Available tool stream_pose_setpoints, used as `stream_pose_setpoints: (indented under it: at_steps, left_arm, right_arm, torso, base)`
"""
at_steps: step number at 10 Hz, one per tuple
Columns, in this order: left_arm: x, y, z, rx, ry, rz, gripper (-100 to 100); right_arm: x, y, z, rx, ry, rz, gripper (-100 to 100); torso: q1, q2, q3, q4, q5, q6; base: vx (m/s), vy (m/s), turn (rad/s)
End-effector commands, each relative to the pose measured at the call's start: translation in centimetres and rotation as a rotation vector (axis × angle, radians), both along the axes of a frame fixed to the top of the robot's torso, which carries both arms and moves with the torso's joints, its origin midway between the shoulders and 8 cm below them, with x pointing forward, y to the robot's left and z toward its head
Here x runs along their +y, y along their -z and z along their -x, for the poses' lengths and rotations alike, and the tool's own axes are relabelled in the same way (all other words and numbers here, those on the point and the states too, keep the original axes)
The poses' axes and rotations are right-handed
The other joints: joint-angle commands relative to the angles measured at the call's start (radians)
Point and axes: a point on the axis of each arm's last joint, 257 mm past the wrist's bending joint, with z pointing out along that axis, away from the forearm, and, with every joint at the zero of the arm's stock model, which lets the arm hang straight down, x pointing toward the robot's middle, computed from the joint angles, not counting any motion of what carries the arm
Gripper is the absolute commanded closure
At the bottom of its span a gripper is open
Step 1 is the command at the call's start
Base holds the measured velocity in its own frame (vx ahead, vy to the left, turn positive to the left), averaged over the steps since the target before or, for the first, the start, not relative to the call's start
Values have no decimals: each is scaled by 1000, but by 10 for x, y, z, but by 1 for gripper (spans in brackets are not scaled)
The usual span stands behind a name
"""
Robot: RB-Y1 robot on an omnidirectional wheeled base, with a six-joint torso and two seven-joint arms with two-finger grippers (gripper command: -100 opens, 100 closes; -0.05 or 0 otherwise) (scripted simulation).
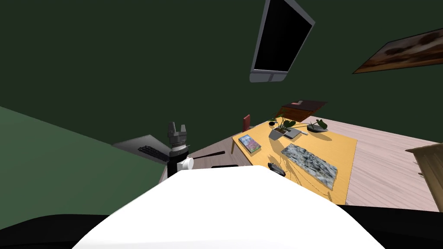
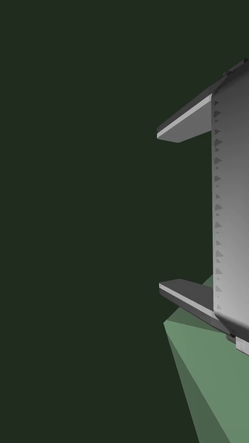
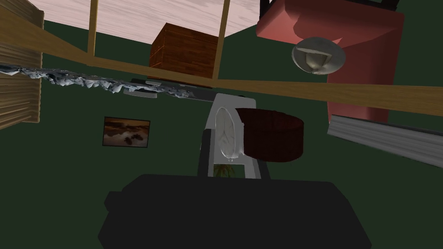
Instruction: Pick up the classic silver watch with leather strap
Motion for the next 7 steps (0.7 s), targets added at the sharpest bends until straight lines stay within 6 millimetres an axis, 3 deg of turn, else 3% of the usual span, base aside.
stream_pose_setpoints:
  at_steps: [1, 2, 3, 7]
  left_arm:
    - [0, 0, 0, 0, 0, 0, 0]
    - [0, 0, 0, 0, 0, 0, 0]
    - [0, 0, 0, 0, 0, 0, 0]
    - [0, 0, 0, 0, 0, 0, 0]
  right_arm:
    - [0, 0, 0, 0, 0, 0, 100]
    - [0, -1, 0, -1, 0, 1, 0]
    - [3, 0, -3, 1, -30, -1, 100]
    - [4, -5, -6, 0, -103, 2, 100]
  torso:
    - [0, 0, 0, 0, 0, 0]
    - [-1, -1, -1, 0, -1, 0]
    - [-1, -1, -1, -1, -1, 0]
    - [3, -8, -5, -2, -1, -1]
  base:
    - [0, 0, 0]
    - [0, 0, 0]
    - [54, 33, -273]
    - [100, 64, -201]
